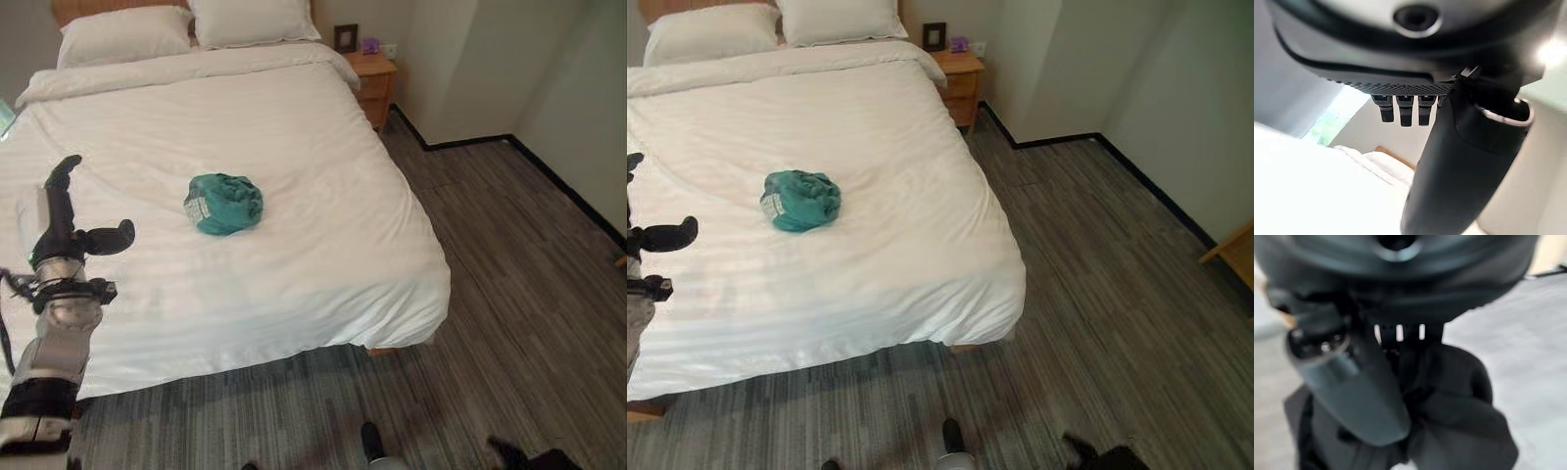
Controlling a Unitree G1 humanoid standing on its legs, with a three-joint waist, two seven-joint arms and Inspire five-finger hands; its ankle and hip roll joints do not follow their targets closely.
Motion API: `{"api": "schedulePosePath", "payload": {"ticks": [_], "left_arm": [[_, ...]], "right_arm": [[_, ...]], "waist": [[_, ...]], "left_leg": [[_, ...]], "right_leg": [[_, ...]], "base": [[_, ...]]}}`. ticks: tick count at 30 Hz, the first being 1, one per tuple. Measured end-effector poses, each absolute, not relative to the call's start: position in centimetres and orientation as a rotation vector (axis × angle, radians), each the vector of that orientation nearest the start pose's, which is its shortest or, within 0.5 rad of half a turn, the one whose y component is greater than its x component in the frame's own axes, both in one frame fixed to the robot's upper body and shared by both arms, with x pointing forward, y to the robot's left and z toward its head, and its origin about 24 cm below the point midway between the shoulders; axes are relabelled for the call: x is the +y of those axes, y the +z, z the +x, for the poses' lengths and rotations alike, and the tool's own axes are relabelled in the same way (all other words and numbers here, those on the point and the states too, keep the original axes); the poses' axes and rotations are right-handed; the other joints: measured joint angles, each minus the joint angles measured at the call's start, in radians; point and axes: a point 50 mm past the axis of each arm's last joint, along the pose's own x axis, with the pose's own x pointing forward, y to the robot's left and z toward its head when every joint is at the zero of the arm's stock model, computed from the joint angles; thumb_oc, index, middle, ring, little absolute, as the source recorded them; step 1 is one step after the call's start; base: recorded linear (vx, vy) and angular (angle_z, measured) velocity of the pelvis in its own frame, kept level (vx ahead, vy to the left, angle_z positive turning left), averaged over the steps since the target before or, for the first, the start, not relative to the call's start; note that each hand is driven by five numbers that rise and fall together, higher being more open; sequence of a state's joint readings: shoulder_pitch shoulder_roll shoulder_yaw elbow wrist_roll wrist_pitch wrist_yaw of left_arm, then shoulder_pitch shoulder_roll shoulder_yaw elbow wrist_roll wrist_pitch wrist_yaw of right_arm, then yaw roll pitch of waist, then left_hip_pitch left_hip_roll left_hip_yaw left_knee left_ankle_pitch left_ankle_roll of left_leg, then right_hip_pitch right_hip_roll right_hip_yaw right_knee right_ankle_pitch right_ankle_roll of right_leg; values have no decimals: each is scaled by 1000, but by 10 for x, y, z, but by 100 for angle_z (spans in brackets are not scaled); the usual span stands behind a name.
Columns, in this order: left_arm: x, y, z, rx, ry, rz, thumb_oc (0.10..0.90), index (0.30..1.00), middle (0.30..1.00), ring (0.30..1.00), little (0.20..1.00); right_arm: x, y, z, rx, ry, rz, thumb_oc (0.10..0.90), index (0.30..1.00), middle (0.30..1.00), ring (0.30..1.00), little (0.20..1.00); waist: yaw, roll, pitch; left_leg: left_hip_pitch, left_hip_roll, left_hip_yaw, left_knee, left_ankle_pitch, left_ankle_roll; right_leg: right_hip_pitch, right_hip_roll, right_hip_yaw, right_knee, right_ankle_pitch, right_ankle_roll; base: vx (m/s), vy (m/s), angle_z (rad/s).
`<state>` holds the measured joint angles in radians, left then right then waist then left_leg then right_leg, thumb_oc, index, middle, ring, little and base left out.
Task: Pick up bed clothes into laundry basket.
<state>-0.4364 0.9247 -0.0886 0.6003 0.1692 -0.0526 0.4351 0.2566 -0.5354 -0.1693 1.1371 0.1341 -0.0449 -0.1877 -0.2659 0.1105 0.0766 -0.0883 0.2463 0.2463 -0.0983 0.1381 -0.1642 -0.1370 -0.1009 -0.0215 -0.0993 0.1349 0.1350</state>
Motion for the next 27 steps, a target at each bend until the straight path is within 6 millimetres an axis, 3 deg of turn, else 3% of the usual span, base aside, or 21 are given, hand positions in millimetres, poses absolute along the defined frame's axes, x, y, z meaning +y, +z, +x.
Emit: {"api": "schedulePosePath", "payload": {"ticks": [2,4,5,7,8,9,11,13,15,16,17,19,22,27], "left_arm": [[369,159,302,-75,632,1152,800,900,900,900,900],[356,175,321,-128,626,1181,800,900,900,900,900],[346,184,330,-160,608,1205,800,900,900,900,900],[324,212,351,-254,579,1293,800,900,900,900,900],[318,228,361,-281,591,1351,800,900,900,900,900],[320,262,370,-289,649,1457,800,900,900,900,900],[334,279,367,-230,744,1493,800,900,900,900,900],[338,277,368,-181,765,1519,800,900,900,900,900],[347,271,366,-113,764,1598,800,900,900,900,900],[347,275,366,-121,775,1589,800,900,900,900,900],[343,277,368,-137,770,1575,800,900,900,900,900],[343,276,368,-139,764,1581,800,900,900,900,900],[341,281,368,-162,759,1581,800,900,900,900,900],[346,292,366,-141,793,1632,800,900,900,900,900]], "right_arm": [[-375,-106,6,1240,-656,-440,400,300,300,300,300],[-369,-110,15,1240,-603,-427,400,300,300,300,300],[-366,-112,17,1238,-597,-414,400,300,300,300,300],[-358,-117,31,1212,-551,-405,400,300,300,300,300],[-352,-118,42,1174,-517,-410,400,300,300,300,300],[-340,-118,66,1080,-451,-407,400,300,300,300,300],[-319,-123,84,1003,-422,-345,400,300,300,300,300],[-301,-129,88,988,-403,-278,400,300,300,300,300],[-288,-133,90,979,-346,-278,400,300,300,300,300],[-282,-135,90,985,-324,-275,400,300,300,300,300],[-270,-141,86,1004,-319,-227,400,300,300,300,300],[-271,-140,87,998,-325,-221,400,300,300,300,300],[-289,-129,113,940,-359,-216,400,300,300,300,300],[-314,-108,141,833,-414,-233,400,300,300,300,300]], "waist": [[-6,12,17],[4,23,70],[5,11,95],[9,-10,132],[6,-29,146],[7,-84,200],[-1,-145,249],[-2,-164,270],[0,-157,273],[-3,-154,274],[-26,-164,275],[-17,-159,275],[-19,-156,275],[-9,-155,275]], "left_leg": [[17,9,16,15,20,-21],[12,16,-26,24,21,-35],[-5,14,-50,38,25,-40],[-48,-13,-168,33,-2,-51],[-57,-28,-174,13,-16,-35],[-64,-68,-164,6,-22,-19],[-50,-78,-123,10,3,-18],[-50,-91,-97,10,6,-7],[-76,-95,-47,4,-6,11],[-97,-96,-34,4,-7,12],[-110,-104,-36,4,-7,6],[-112,-91,-24,4,-16,-4],[-116,-70,-5,9,-24,-14],[-150,-71,-5,9,-29,-16]], "right_leg": [[-17,20,33,9,4,-8],[-21,26,54,6,21,-18],[-23,22,50,7,21,-21],[-55,5,65,4,28,-28],[-74,-4,85,6,28,-26],[-102,-18,136,7,24,-9],[-118,-23,197,6,27,16],[-140,-30,225,9,10,28],[-195,-45,229,9,-10,59],[-223,-47,229,9,-8,57],[-240,-47,232,9,85,41],[-257,-32,233,8,89,30],[-277,-6,229,9,111,4],[-316,-6,214,9,115,-2]], "base": [[-98,-65,-63],[-27,-94,-34],[86,3,23],[79,94,15],[21,143,-10],[-24,257,-20],[-41,245,-49],[-13,209,-52],[7,113,-64],[53,134,-27],[66,101,-13],[46,32,-23],[37,21,-26],[29,9,-7]]}}
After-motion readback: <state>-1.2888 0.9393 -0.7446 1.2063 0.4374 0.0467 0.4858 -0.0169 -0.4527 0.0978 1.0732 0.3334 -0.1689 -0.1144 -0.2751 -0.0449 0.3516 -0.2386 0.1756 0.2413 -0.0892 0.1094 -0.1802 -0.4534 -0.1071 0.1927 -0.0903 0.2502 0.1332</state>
